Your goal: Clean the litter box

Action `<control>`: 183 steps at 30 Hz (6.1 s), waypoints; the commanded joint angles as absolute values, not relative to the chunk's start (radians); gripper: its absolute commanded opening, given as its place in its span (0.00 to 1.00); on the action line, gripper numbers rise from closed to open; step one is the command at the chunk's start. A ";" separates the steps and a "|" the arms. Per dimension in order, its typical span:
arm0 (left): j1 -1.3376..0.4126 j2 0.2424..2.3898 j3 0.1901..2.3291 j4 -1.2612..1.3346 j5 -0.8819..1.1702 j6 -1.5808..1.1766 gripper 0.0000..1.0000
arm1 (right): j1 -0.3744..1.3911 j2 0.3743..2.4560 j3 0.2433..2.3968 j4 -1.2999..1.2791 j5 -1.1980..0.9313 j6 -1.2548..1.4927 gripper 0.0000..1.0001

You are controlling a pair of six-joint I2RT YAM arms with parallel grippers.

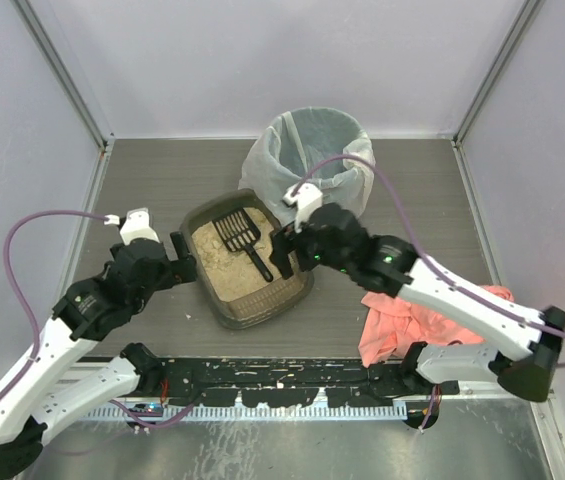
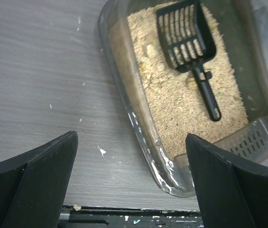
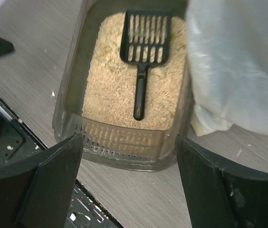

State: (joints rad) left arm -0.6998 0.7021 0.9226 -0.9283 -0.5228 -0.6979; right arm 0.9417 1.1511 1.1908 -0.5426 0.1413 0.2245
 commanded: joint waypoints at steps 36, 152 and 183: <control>-0.698 0.560 0.983 -1.036 -0.627 -0.513 0.98 | 0.930 1.839 1.271 -0.048 0.211 0.187 0.41; -0.697 0.742 0.976 -0.535 -0.098 -0.203 0.98 | 0.947 1.415 1.132 -0.400 0.008 0.085 0.04; -0.723 1.106 0.924 -0.307 0.144 -0.154 0.42 | 0.870 1.329 1.229 -0.505 -0.144 0.141 0.02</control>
State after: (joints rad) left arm -0.7139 1.1007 0.9287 -0.3599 0.1181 -0.1677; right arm 0.8738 1.3666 1.1702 -0.5255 -0.1440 0.1345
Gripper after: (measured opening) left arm 0.407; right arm 0.328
